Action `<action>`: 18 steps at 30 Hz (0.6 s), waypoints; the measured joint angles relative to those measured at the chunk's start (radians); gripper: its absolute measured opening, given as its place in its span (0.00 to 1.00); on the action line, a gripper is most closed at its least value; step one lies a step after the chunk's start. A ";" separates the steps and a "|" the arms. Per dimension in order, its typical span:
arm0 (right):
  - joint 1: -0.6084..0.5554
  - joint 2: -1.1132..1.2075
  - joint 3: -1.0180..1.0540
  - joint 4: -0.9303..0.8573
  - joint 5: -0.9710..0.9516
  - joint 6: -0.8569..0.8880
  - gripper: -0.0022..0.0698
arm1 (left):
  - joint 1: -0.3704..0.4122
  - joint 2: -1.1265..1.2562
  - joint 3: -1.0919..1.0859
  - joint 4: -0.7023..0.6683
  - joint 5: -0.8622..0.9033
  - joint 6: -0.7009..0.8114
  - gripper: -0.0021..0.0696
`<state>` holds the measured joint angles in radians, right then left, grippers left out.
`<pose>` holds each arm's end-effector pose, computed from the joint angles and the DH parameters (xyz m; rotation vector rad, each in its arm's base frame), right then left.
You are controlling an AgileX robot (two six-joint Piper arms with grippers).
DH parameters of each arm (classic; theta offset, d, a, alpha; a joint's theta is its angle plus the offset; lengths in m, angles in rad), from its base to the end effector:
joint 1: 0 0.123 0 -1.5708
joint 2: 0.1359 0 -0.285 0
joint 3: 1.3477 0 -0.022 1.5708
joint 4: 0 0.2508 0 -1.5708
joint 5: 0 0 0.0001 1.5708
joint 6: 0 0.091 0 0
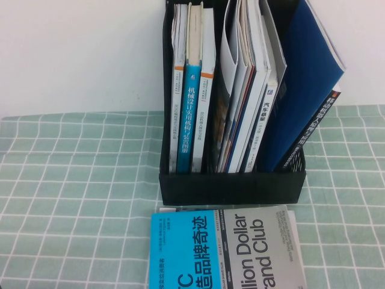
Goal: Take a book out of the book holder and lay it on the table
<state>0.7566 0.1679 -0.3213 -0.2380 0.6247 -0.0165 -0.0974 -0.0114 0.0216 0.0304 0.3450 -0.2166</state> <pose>0.0452 0.0254 0.2567 -0.8218 1.7623 0.2286 0.0531 -0.0042 0.1754 -0.0907 1.8406 -0.1905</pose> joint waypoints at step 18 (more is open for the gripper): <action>0.000 0.000 0.000 0.000 0.000 0.000 0.03 | 0.000 0.000 0.000 -0.016 0.000 0.080 0.03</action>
<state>0.7566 0.1679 -0.3213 -0.2380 0.6247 -0.0165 -0.0974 -0.0114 0.0216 0.0139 0.3450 -0.1364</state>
